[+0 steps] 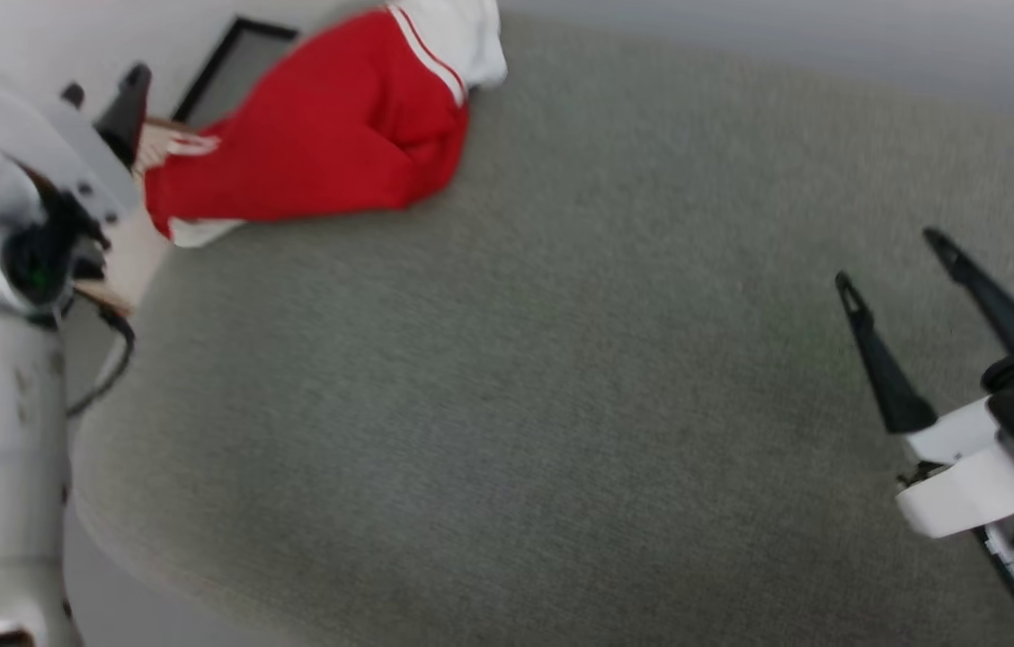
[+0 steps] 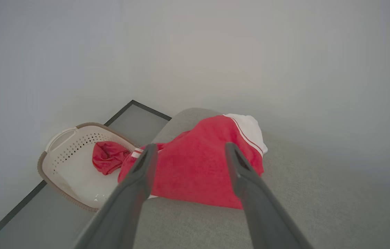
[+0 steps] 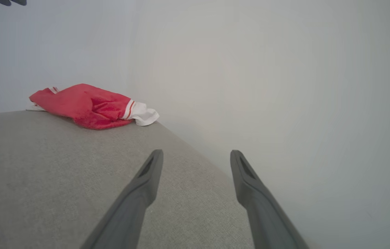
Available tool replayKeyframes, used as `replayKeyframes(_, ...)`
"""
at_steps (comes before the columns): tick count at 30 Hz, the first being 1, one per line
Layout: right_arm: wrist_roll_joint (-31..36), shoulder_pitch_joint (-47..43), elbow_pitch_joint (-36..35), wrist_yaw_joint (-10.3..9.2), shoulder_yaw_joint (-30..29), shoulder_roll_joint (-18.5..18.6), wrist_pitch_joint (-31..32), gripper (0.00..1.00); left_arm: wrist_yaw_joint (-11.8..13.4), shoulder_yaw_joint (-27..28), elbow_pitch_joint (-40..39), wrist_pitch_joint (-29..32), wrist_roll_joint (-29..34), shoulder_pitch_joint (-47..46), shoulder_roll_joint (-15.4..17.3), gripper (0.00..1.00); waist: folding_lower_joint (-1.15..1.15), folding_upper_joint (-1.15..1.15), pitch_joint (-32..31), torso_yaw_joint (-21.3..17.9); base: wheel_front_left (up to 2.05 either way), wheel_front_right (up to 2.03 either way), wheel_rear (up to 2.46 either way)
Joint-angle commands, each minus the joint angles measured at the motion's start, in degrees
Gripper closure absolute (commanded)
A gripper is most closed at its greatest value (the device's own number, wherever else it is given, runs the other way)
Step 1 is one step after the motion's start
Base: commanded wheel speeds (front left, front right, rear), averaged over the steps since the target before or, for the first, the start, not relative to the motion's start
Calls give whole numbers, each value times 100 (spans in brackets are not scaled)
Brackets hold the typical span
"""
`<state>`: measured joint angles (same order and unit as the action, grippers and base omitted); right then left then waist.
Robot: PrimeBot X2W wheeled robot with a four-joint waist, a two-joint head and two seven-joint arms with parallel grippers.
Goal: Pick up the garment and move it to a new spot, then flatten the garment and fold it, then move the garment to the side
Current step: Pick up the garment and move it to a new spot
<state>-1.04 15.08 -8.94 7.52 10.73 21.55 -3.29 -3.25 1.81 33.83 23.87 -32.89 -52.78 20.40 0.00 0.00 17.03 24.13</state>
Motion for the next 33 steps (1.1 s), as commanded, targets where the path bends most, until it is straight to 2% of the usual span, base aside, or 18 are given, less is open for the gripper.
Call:
replayKeyframes(1,-30,134,-137,-6,-5,85,73,0,4,-6,175,80,-68,-258,15,0,0,0,786,-324,0,0,0)
replayKeyframes(8,-84,354,-654,-6,-2,396,395,0,-87,-99,1359,485,-177,-1236,49,0,0,0,1477,-530,0,0,0)
replayKeyframes(15,-123,420,-1006,-6,-76,600,617,0,-175,-311,2387,655,-91,-1859,18,0,0,0,1915,-662,0,0,0)
replayKeyframes(25,-160,480,-1339,-6,-61,727,883,0,-269,-487,3484,702,-103,-2207,-116,0,0,0,2211,-753,0,0,0)
replayKeyframes(30,-184,521,-1352,-6,-26,746,931,0,-307,-503,3787,708,-175,-2176,-198,0,0,0,2209,-774,0,0,0)
replayKeyframes(31,-183,518,-1348,-6,-30,739,944,0,-313,-508,3802,664,-191,-2177,-199,53,0,0,2194,-768,0,0,0)
replayKeyframes(32,-185,514,-1336,-6,-32,727,952,0,-331,-485,3805,604,-221,-2193,-200,100,0,0,2172,-760,0,0,0)
replayKeyframes(33,-188,519,-1325,-6,-27,719,949,0,-345,-506,3807,544,-199,-2213,-178,100,0,0,2148,-753,0,0,0)
